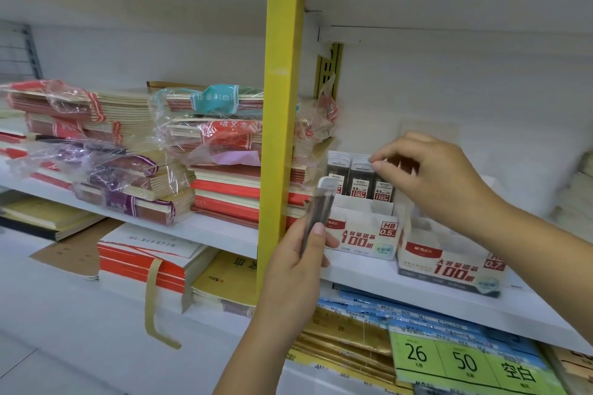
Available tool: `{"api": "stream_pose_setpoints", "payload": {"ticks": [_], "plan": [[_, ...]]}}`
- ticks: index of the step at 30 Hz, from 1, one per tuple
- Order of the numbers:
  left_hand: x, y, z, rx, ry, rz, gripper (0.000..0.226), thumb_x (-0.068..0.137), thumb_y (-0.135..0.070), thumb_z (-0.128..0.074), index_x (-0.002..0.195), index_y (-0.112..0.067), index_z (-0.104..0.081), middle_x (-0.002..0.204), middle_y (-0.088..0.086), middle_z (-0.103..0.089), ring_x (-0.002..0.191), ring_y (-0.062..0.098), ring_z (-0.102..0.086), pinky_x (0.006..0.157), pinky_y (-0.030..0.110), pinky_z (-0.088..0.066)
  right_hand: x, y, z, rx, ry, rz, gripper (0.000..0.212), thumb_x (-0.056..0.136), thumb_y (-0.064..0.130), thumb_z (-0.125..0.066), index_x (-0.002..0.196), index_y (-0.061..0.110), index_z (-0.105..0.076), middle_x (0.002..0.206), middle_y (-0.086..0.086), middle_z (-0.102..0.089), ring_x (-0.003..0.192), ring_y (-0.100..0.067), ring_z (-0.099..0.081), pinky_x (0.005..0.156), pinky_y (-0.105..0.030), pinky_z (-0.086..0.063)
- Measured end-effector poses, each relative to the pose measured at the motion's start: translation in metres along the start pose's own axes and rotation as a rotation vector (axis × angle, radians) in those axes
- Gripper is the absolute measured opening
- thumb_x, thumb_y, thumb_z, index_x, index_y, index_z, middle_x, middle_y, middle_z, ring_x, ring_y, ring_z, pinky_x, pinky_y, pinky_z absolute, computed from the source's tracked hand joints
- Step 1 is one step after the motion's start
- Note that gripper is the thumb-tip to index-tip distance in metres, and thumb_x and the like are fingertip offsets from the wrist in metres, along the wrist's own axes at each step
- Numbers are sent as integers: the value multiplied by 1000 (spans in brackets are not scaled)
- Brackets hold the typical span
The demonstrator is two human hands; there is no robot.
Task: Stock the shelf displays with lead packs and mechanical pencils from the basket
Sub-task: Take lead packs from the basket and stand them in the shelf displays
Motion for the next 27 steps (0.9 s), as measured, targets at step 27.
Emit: {"api": "stream_pose_setpoints", "payload": {"ticks": [27], "plan": [[0,6,-9,576,-109,-248,63,99,-43,-53,155,-40,-24,153,-24,-30,134,-10,-21,105,4,-14,35,20,-31,108,95,-20,14,91,36,-62,104,36,-56,89,15,-65,85,0,-61,73,-23,-50]]}}
Point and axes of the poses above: each hand's wrist, its own x-axis towards the middle knuckle, its own z-axis out of the back of the hand, y = z × x, the point moved 4 cm from there along x, towards the middle knuckle
